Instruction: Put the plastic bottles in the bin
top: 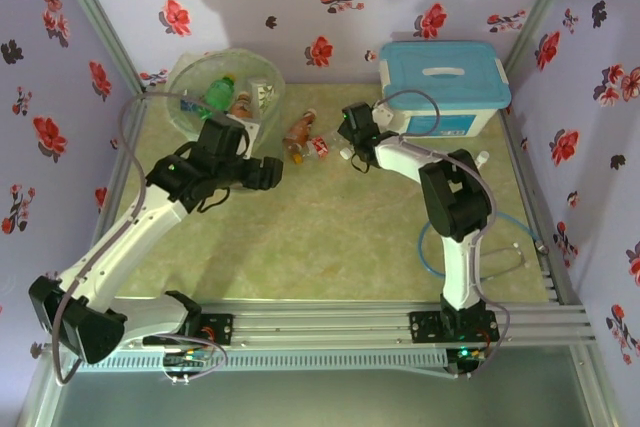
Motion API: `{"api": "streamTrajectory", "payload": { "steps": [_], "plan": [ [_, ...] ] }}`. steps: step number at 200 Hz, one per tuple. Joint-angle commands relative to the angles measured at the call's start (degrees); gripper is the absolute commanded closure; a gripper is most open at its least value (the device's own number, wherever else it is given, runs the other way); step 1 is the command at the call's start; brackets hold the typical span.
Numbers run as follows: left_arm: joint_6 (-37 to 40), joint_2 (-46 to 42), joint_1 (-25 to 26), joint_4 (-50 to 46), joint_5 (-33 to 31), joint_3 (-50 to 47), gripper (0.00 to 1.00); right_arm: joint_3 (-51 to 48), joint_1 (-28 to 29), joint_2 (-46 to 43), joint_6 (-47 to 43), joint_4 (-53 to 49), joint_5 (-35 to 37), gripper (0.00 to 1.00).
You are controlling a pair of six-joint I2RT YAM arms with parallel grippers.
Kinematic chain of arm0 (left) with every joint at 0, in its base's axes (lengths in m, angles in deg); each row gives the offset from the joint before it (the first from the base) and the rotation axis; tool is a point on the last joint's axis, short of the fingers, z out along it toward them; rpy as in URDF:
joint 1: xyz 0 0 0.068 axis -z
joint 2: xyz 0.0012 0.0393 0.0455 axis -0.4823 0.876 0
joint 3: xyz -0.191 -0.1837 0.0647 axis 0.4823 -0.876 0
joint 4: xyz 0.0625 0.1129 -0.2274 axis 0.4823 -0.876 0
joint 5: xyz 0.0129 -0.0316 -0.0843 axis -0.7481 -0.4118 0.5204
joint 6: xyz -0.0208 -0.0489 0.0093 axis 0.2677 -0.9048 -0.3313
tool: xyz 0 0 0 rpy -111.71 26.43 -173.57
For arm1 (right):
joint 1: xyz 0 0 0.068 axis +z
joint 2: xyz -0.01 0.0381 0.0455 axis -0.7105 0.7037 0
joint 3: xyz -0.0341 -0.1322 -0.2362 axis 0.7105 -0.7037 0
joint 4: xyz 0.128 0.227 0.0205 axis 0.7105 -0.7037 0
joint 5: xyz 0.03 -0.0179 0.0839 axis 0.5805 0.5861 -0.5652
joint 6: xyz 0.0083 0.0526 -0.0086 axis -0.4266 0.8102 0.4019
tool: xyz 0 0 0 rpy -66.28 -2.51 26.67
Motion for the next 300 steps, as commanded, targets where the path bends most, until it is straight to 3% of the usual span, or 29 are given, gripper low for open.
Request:
{"api": "streamTrajectory", "payload": {
  "steps": [1,96,129,189,236,300],
  "plan": [
    [-1.5,-3.4,0.4,3.8,0.7,-1.0,0.17,2.9,0.2,3.2,0.5,-4.3,4.5,0.22],
    [-2.7,-5.6,0.4,3.5,0.4,-2.1,0.19,3.9,-0.3,7.2,-0.2,-2.5,2.9,0.42],
    [-2.8,-6.4,0.4,3.1,0.4,-2.4,0.19,-0.7,-0.4,3.6,-2.5,-0.4,2.9,0.58],
    [-4.0,-5.8,0.4,3.3,1.8,-1.1,0.18,-12.6,-1.3,-8.6,-6.4,3.2,-1.2,0.59],
    [-8.3,-6.0,0.4,8.6,6.0,-1.3,0.16,-21.8,-3.4,-21.7,-21.4,8.9,-21.8,0.54],
    [-18.8,-2.0,0.5,24.5,12.4,-2.3,0.08,-33.0,-3.1,-39.6,-28.6,16.6,-40.2,0.54]
  ]
}}
